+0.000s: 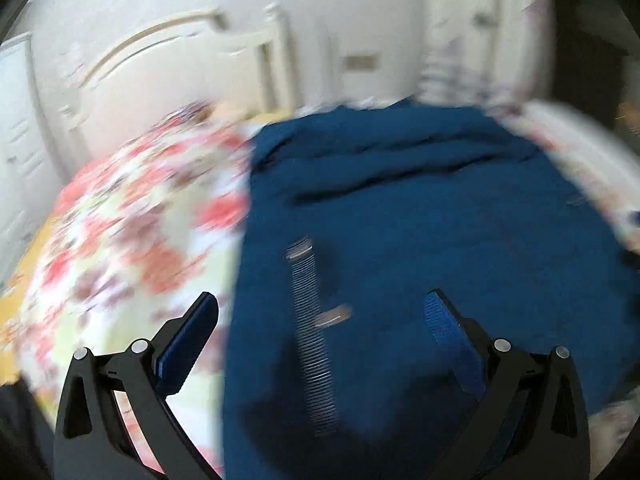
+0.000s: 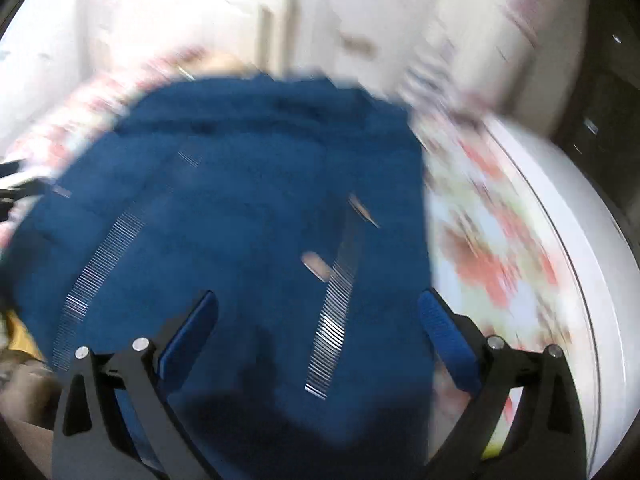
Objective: Fold large clothes
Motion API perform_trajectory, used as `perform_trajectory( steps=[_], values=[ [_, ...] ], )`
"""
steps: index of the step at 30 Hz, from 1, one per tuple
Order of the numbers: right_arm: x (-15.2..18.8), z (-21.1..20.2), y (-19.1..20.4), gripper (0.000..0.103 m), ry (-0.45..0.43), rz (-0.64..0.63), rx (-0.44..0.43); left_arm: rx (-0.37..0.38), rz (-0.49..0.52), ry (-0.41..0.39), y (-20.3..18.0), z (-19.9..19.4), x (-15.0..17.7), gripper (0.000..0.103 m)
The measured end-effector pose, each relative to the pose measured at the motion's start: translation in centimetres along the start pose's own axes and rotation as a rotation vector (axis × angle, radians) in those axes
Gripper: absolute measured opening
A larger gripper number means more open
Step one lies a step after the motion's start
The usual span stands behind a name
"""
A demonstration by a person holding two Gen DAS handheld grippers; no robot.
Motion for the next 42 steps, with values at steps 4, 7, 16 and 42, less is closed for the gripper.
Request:
perform_trajectory(
  steps=[4,7,16,42],
  values=[
    [3.6,5.0,3.5,0.100,0.160,-0.132,0.016,-0.007,0.136,0.137,-4.0,4.2,1.0,0.099],
    [3.9,3.8,1.6,0.100,0.164,-0.055,-0.055,0.061,0.052,0.135,-3.2,4.5,3.2,0.099],
    [7.3,-2.5,-10.0,0.100,0.139,0.176,-0.024,0.061,-0.195,0.071,4.8,-1.3,9.2,0.099],
    [8.7,-1.6,-10.7,0.049,0.162,0.419,-0.462,0.535,-0.373,-0.027,3.6,-2.0,11.2,0.059]
  ],
)
Point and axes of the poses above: each gripper's, at about its wrist camera, not at the fingertips, and z roughly the way its jaws point, y to its left, x to its underside, the point moved 4 cm from there along z, roughly the way its jaws point, and after that the axes turned 14 degrees about z, right-handed, at the moved point
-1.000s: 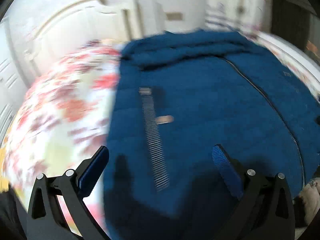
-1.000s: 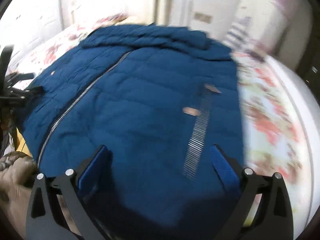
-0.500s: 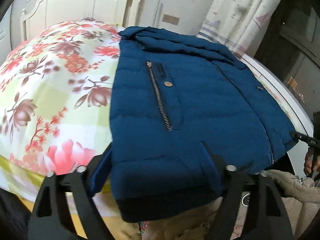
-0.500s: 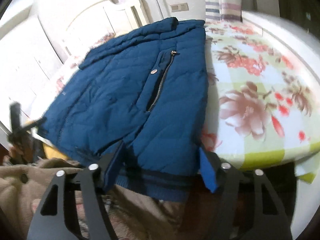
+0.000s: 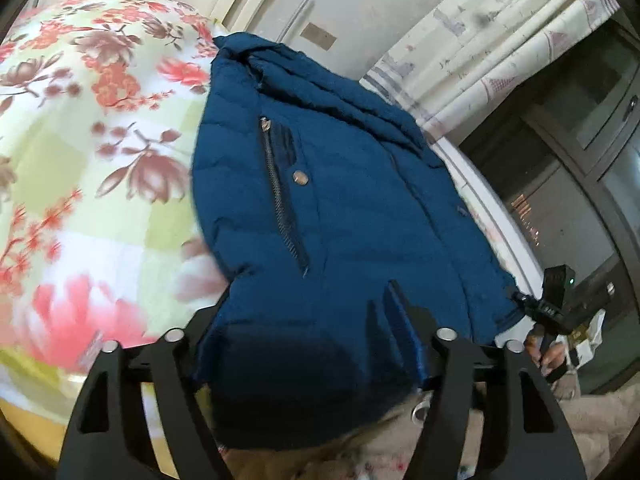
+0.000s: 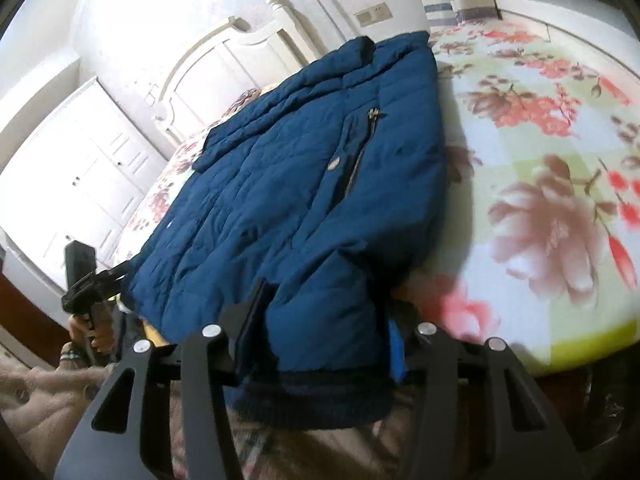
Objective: Fold large clothes
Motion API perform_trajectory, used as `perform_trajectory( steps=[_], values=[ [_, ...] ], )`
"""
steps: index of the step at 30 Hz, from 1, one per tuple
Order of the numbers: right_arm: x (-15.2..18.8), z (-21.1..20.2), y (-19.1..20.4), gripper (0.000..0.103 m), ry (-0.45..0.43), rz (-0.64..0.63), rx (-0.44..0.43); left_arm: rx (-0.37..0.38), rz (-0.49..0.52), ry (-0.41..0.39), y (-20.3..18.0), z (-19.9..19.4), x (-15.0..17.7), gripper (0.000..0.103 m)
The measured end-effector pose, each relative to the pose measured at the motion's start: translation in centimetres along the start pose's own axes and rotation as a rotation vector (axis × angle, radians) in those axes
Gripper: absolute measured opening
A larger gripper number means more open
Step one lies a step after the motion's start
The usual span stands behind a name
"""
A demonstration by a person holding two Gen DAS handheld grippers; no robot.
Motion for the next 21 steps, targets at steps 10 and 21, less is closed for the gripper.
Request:
perform_trajectory(
  steps=[10,21],
  values=[
    [-0.9,1.4,0.9,0.040,-0.010,0.002,-0.004,-0.014,0.065,0.037,-2.2,2.3,-1.5,0.085],
    [2.6,-5.1,3.7,0.016,-0.073,-0.074,-0.139,0.284,-0.131,-0.176,-3.1,-5.0,0.6,0.015]
  ],
)
Point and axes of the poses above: each gripper's, at about its wrist camera, not at the fingertips, and z roughly the way its jaws point, y to its left, x to its underside, the point moved 4 cm from there along z, roughly the way its jaws point, and after that the axes turned 14 degrees about z, right-handed, at the moved point
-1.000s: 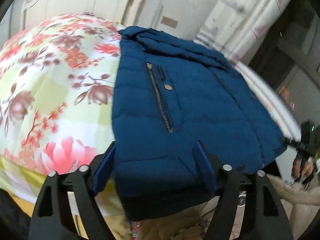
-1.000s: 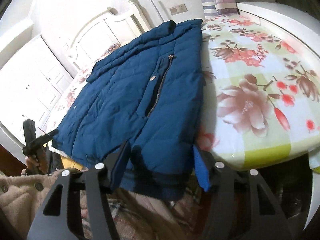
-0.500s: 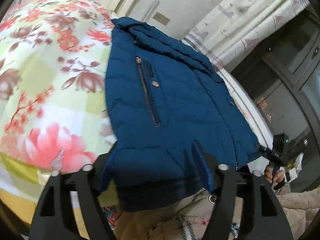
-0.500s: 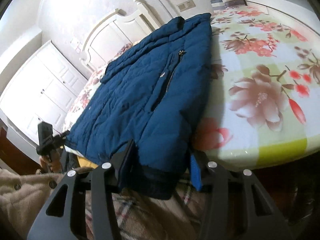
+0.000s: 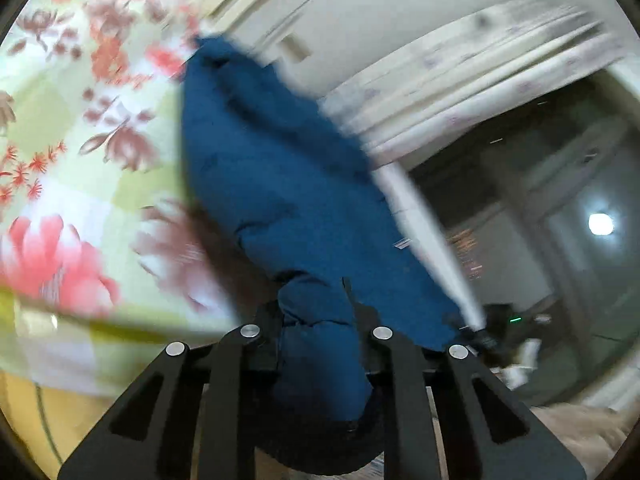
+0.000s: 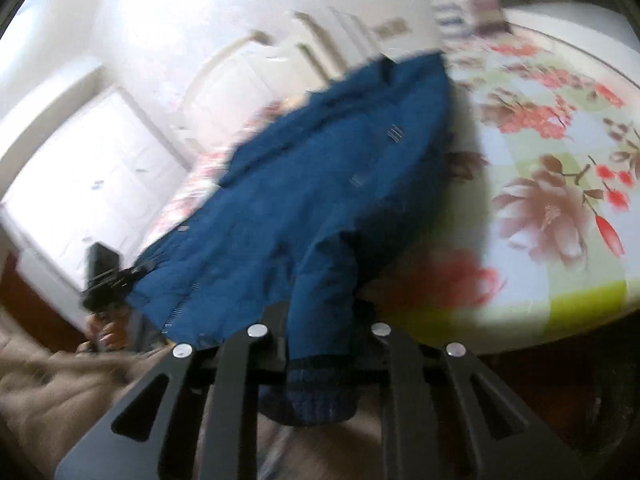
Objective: Fold large clothes
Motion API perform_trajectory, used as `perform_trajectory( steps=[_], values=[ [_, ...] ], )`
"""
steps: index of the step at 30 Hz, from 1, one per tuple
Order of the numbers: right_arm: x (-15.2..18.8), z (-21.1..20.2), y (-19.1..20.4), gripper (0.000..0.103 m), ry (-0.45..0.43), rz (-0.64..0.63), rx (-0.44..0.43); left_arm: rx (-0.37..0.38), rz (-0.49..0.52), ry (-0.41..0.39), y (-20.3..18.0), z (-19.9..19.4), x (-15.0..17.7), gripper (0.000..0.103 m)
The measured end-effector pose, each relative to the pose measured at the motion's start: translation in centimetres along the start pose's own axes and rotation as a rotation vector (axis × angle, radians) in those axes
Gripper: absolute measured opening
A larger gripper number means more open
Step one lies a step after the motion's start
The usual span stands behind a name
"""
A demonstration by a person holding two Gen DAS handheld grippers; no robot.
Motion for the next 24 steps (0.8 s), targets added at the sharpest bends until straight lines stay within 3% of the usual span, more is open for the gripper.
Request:
perform_trajectory(
  steps=[4,7,9,10,11,12,14,17,19,22,24],
  values=[
    [-1.4,-5.4,5.7,0.016,-0.126,-0.095,-0.118,0.149,0.002,-0.107,-3.3,-4.3,-2.4,0.016],
    [-6.8,-5.8,8.6,0.016,-0.204,-0.111,-0.118,0.233,-0.083,-0.157,-3.3,-3.8,-6.8,0.022],
    [-11.5,-3.8,9.6,0.016,-0.218,-0.099,-0.091,0.227,-0.154,-0.146,-2.3,-1.1,-11.7,0.029],
    [-14.1,-2.5,9.5,0.018,-0.224,-0.076,-0.069,0.226,-0.171,-0.125,-1.8,0.8,-14.0,0.037],
    [-17.7,-0.1,8.9,0.019,-0.215,-0.025,-0.038,0.246,-0.185,-0.120,-1.3,2.7,-16.1,0.083],
    [-19.8,1.5,8.5,0.026,-0.198,0.008,-0.029,0.275,-0.215,-0.145,-0.2,4.8,-18.6,0.099],
    [-24.7,5.2,6.3,0.041,-0.189,0.113,0.006,0.163,-0.312,-0.116,3.1,8.2,-21.6,0.099],
    [-27.1,6.7,3.9,0.059,-0.249,0.188,0.022,0.105,-0.442,-0.166,7.7,8.9,-23.3,0.099],
    [-27.1,6.2,2.9,0.078,-0.315,0.157,0.043,0.014,-0.403,-0.201,9.3,7.5,-23.7,0.099],
    [-27.1,5.3,-0.3,0.083,-0.359,0.148,0.073,-0.162,-0.340,-0.199,11.5,5.4,-23.3,0.099],
    [-27.7,5.8,-2.9,0.084,-0.335,0.157,0.150,-0.254,-0.274,-0.132,12.6,5.8,-22.8,0.099]
  ],
)
Point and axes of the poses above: each gripper's, at about its wrist camera, not at the fingertips, and z roughly the way its jaws point, y to its left, x to its underside, the point moved 4 cm from there along z, roughly the way its jaws point, and after that the axes turned 14 degrees about z, right-handed, at the moved point
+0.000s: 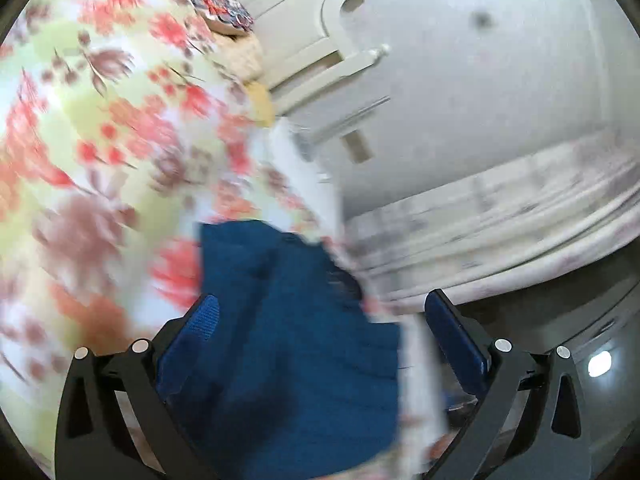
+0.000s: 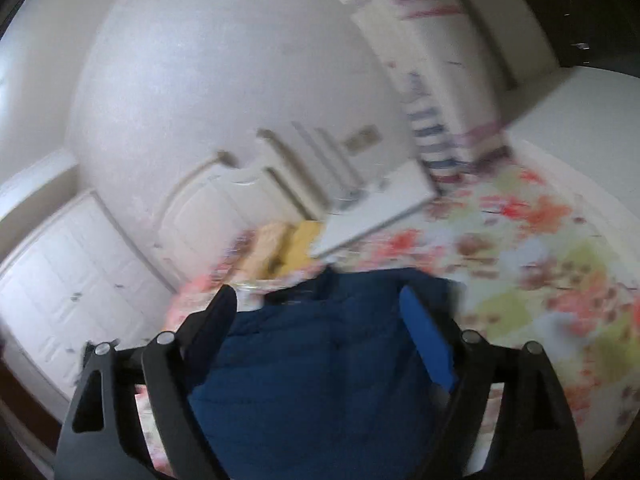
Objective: Fold large clothes
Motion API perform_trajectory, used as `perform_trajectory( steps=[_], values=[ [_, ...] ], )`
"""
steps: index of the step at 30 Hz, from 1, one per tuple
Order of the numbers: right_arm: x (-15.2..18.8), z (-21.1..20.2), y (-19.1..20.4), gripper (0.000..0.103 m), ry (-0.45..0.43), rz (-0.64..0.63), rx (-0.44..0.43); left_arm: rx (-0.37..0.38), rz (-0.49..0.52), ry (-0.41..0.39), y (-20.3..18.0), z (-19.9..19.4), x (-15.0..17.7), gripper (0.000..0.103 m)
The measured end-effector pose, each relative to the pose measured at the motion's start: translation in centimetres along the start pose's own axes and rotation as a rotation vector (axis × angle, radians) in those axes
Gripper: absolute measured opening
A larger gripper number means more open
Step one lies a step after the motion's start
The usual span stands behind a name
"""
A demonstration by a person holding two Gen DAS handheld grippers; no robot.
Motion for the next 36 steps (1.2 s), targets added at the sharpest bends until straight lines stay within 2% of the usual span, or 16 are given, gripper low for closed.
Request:
perform_trajectory(
  steps=[5,7,12,14,18,20,22,23,24,25,26,28,30,32,34,36],
  values=[
    [0.2,5.9,-2.6,0.084,0.148,-0.091,0.119,-0.077,0.272,0.149,-2.2,4.3,1.8,0.099],
    [0.9,8.1,-2.6,0.083,0.191,-0.134,0.148,-0.077,0.367,0.203,-3.8,6.8,2.2,0.099],
    [1.6,13.4,-2.2,0.083,0.329,-0.151,0.133,-0.072,0.500,0.316,-6.1,12.6,2.2,0.099],
    [1.7,14.6,-1.7,0.083,0.368,-0.154,0.113,-0.077,0.496,0.329,-5.7,14.2,1.7,0.099],
    [2.0,16.5,-1.0,0.083,0.428,-0.153,0.072,-0.035,0.353,0.343,-2.8,16.0,-0.1,0.099],
    [2.2,17.2,-1.1,0.081,0.437,-0.154,0.074,-0.017,0.326,0.363,-2.3,16.9,-0.3,0.099],
    [2.3,17.1,-1.1,0.061,0.420,-0.158,0.069,-0.006,0.339,0.385,-2.2,17.8,0.1,0.098],
    [2.4,16.7,-0.8,0.049,0.405,-0.164,0.048,-0.006,0.362,0.385,-2.4,17.9,0.3,0.083],
    [2.4,16.2,-0.4,0.023,0.390,-0.175,0.028,-0.004,0.378,0.371,-2.7,17.8,0.6,0.038],
    [2.6,15.0,0.5,0.014,0.348,-0.210,0.032,-0.030,0.383,0.347,-2.9,17.3,0.6,0.020],
    [2.8,13.1,2.0,0.011,0.287,-0.272,0.045,-0.027,0.395,0.294,-3.6,15.9,0.4,0.010],
    [2.6,9.2,4.9,0.009,0.183,-0.358,0.003,0.038,0.471,0.131,-6.4,11.3,0.0,0.010],
    [1.1,5.3,7.7,0.009,0.092,-0.376,-0.040,0.077,0.519,0.002,-9.5,6.7,-1.2,0.010],
    [-1.4,3.7,10.1,0.009,0.000,-0.372,-0.054,0.073,0.536,-0.077,-11.3,4.8,-3.2,0.010],
    [-3.5,4.9,10.7,0.009,-0.022,-0.346,-0.028,0.025,0.517,-0.103,-11.8,5.5,-6.0,0.010],
    [-5.1,9.2,9.0,0.009,0.026,-0.285,0.051,-0.080,0.487,-0.043,-10.1,9.5,-8.0,0.010]
  ],
)
Point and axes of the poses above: each gripper's, at about its wrist camera, not at the fingertips, and z roughly the way its jaws point, y to its left, x to its underside, the point moved 4 cm from there along z, roughly the way its jaws point, and after that the axes turned 14 degrees about z, right-handed, at the moved point
